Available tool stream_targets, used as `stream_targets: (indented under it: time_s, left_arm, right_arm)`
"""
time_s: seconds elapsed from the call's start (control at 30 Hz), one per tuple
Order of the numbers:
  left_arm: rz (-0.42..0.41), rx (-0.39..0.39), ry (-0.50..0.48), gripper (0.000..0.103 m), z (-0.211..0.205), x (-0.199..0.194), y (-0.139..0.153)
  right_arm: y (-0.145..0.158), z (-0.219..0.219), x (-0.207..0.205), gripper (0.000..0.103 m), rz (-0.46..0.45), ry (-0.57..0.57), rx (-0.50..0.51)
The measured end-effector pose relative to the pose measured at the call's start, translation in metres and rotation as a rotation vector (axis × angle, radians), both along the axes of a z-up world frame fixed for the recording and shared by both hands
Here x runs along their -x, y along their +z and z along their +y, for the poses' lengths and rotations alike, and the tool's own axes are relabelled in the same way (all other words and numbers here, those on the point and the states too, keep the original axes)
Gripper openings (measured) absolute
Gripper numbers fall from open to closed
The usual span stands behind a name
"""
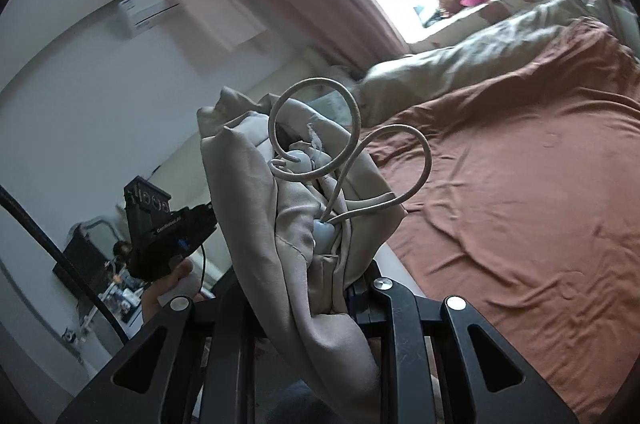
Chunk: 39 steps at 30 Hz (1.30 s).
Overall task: Fold large clothes
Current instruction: 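Lift the folded jacket with both grippers and carry it toward the headboard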
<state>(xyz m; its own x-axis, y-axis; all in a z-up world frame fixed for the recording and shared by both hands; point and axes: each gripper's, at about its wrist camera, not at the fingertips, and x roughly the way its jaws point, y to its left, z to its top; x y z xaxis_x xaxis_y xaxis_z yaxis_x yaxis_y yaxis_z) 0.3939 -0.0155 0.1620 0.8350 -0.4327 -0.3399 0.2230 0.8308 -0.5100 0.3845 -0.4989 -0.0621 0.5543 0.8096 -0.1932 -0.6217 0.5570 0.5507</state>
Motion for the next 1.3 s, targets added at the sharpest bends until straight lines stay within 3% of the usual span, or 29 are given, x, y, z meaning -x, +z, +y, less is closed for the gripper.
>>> stream_targets:
  time_s: [0.33, 0.7, 0.97, 1.3]
  left_arm:
    - [-0.039, -0.021, 0.154, 0.004, 0.107, 0.059, 0.033]
    - [-0.058, -0.024, 0.320, 0.003, 0.230, 0.111, 0.038]
    - [-0.066, -0.013, 0.417, 0.003, 0.330, 0.140, 0.037]
    - [-0.036, -0.120, 0.567, 0.003, 0.443, 0.158, 0.027]
  right_arm:
    - [0.019, 0.090, -0.032, 0.017, -0.047, 0.148, 0.026]
    - [0.029, 0.201, -0.075, 0.017, -0.068, 0.309, 0.058]
    - [0.029, 0.305, -0.093, 0.017, -0.073, 0.437, 0.086]
    - [0.012, 0.434, -0.110, 0.017, -0.075, 0.584, 0.096]
